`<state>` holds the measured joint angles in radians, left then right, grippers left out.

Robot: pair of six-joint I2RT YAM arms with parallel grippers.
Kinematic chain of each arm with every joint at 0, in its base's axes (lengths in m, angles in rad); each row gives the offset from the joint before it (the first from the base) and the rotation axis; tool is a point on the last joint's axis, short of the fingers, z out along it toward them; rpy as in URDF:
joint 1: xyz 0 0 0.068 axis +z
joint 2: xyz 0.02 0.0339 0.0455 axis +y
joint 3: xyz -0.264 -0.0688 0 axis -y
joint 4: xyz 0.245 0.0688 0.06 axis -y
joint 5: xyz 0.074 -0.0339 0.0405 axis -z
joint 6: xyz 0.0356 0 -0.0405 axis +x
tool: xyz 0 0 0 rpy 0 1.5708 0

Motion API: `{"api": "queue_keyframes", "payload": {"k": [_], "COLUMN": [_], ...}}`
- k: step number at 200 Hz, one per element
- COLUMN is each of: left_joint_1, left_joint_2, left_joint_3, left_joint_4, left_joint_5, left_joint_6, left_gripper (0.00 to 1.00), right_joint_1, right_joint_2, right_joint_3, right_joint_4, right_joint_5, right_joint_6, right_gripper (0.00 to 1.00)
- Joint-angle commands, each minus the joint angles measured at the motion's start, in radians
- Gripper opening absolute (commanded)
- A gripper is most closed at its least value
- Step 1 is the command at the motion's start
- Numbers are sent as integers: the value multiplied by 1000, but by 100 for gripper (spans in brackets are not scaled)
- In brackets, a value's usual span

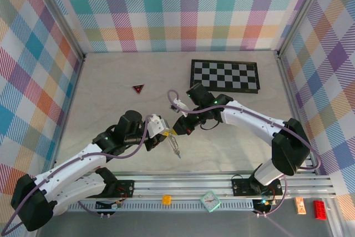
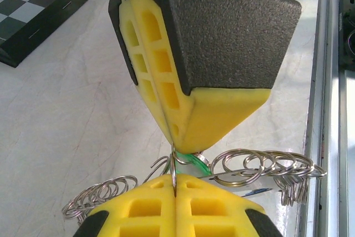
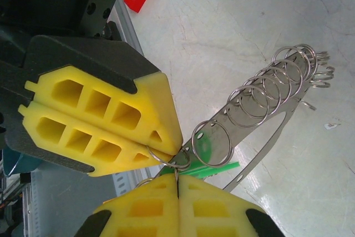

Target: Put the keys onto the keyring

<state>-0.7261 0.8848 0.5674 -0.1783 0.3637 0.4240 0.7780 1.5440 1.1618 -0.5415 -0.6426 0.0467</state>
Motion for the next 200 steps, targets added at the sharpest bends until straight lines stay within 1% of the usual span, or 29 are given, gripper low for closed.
{"api": "queue_keyframes", "payload": {"k": [1, 22, 44, 64, 88, 91, 113, 130, 149, 171, 200], "left_joint_1": [-18, -23, -40, -42, -43, -44, -43, -44, -44, -43, -44], "left_joint_2": [-29, -23, -1, 30, 53, 56, 72, 83, 92, 90, 85], "left_joint_3": [-9, -22, -41, -41, -24, -21, -5, -1, 2, -3, -6], "left_joint_4": [72, 112, 169, 190, 175, 170, 151, 150, 157, 163, 162], "left_joint_5": [63, 43, 2, -11, -29, -30, -26, -20, 0, 16, 23], "left_joint_6": [7, -18, -65, -105, -135, -138, -164, -190, -222, -255, -279], "left_gripper": [0, 0, 0, 0, 0, 0, 0, 0, 0, 0, 0], "right_joint_1": [-20, -19, -19, -18, -16, -14, 16, 70, 121, 137, 160], "right_joint_2": [11, -9, -44, -99, -197, -210, -277, -284, -281, -274, -268], "right_joint_3": [-14, -25, -63, -108, -176, -186, -249, -277, -302, -311, -312], "right_joint_4": [40, 61, 85, 110, 156, 166, 226, 260, 322, 365, 379], "right_joint_5": [1, -20, 11, 90, 209, 227, 339, 428, 491, 508, 527], "right_joint_6": [13, -2, -40, -85, -136, -170, -265, -375, -477, -524, -562], "right_gripper": [0, 0, 0, 0, 0, 0, 0, 0, 0, 0, 0]}}
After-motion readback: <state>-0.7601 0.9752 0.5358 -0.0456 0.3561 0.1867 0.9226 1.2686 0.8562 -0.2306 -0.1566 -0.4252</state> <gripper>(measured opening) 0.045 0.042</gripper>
